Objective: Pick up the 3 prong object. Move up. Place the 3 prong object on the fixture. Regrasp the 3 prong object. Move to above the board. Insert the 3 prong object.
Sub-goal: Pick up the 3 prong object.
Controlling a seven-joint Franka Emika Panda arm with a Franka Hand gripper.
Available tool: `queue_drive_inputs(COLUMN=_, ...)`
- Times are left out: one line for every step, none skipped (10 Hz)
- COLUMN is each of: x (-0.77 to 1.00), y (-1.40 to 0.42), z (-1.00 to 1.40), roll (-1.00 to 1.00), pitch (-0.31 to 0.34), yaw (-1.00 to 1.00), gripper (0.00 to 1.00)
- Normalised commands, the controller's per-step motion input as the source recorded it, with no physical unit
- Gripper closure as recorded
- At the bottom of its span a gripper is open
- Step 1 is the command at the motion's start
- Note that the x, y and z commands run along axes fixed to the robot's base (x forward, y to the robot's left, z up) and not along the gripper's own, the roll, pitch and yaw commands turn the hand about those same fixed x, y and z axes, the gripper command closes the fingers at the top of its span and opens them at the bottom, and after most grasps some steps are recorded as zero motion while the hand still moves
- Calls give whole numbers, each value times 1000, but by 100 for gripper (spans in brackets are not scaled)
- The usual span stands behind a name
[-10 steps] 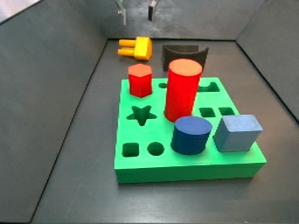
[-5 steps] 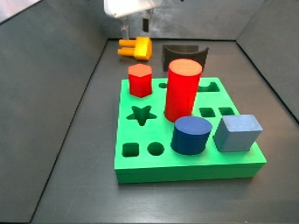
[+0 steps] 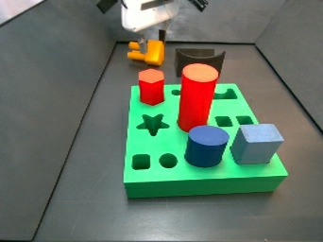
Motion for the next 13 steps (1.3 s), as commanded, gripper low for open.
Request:
queue_drive_inputs(x=109, y=-60, z=-397, roll=150, pitch=0, yaw=186, gripper=0)
queue_drive_inputs(x=0, y=-94, z=-343, roll=131, pitch=0, yaw=169, gripper=0)
queue_drive_inputs(x=-6, y=-69, z=-283, roll=153, pitch=0, yaw=217, gripper=0)
queue_drive_inputs(x=-46, y=-26, z=-180, roll=176, pitch=0, yaw=234, gripper=0)
queue_drive_inputs(x=-34, y=0, z=-51, roll=246, pitch=0, yaw=246, gripper=0)
queue_drive_inputs(x=-9, y=0, z=0, roll=266, pitch=17, yaw=229, gripper=0)
queue_drive_inputs(x=0, y=0, z=0, roll=337, pitch=64, yaw=163, gripper=0)
queue_drive_inputs(x=0, y=0, z=-134, roll=371, pitch=66, yaw=129, gripper=0)
queue_drive_inputs(x=0, y=0, z=-417, roll=317, pitch=0, yaw=117, gripper=0)
queue_drive_inputs(x=-11, y=17, z=-486, roll=287, pitch=0, yaw=126, gripper=0)
queue_drive_inputs(x=0, y=43, z=-520, roll=254, pitch=0, yaw=129, gripper=0)
queue_drive_inputs(x=0, y=51, z=-503, roll=214, pitch=0, yaw=126, gripper=0)
queue_drive_inputs(x=0, y=69, z=-406, roll=170, pitch=3, yaw=131, gripper=0)
